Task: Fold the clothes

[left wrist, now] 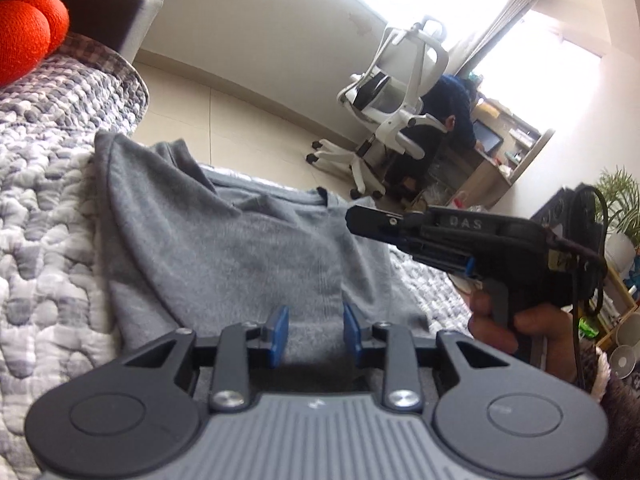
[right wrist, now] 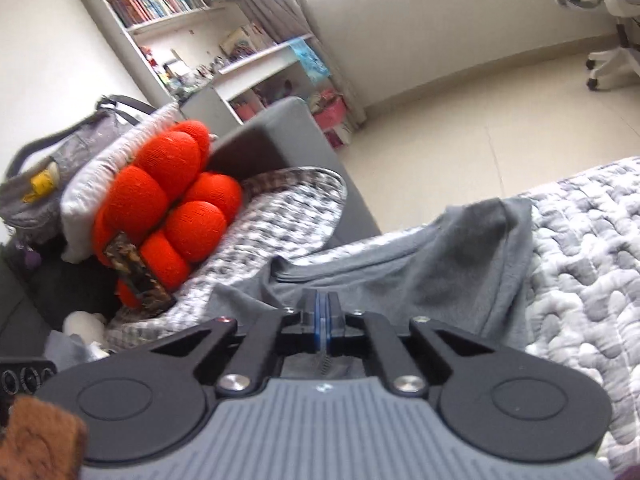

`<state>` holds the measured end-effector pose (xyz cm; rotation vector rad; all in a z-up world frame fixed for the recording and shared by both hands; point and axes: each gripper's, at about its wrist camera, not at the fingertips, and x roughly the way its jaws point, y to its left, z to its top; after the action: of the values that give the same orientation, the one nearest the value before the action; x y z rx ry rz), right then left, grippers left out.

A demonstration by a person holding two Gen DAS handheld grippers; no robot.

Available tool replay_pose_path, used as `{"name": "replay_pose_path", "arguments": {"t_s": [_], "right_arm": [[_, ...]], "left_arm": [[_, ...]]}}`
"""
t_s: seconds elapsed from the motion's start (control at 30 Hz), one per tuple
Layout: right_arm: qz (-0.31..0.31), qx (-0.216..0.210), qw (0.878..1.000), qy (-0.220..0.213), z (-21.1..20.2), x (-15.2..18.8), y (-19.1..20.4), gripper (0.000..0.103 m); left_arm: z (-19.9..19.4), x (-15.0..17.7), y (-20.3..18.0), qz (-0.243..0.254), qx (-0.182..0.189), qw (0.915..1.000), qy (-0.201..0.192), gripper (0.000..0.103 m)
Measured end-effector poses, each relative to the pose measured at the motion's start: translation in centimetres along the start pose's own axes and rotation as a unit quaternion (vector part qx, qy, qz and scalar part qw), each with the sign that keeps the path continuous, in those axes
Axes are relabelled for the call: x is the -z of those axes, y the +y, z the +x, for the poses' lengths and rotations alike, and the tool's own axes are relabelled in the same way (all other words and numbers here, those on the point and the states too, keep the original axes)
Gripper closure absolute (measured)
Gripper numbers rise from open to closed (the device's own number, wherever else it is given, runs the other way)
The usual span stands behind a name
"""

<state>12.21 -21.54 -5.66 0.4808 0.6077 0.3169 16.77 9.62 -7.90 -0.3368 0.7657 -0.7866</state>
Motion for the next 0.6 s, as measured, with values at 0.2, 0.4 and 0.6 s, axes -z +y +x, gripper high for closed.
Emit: {"name": "replay_pose_path", "arguments": {"t_s": [0.2, 0.4, 0.6], "right_arm": [[0.036, 0.004, 0.999, 0.004, 0.3, 0.7, -1.7, 0.088], [0.041, -0.015, 0.999, 0.015, 0.1, 1.1, -1.6, 0.059], [-0.026, 0.001, 0.999, 0.020, 0.7, 1.8, 0.8, 0.097]], "left_arm": [[-0.7, 0.0, -0.1, 0.007, 0.002, 0.9999, -0.008, 0.073], [-1.5, -0.3, 0.5, -0.002, -0.003, 0.9996, -0.027, 0.073], [-2.2, -0.6, 0.6, -0.002, -0.020, 0.9987, -0.046, 0.073]]}}
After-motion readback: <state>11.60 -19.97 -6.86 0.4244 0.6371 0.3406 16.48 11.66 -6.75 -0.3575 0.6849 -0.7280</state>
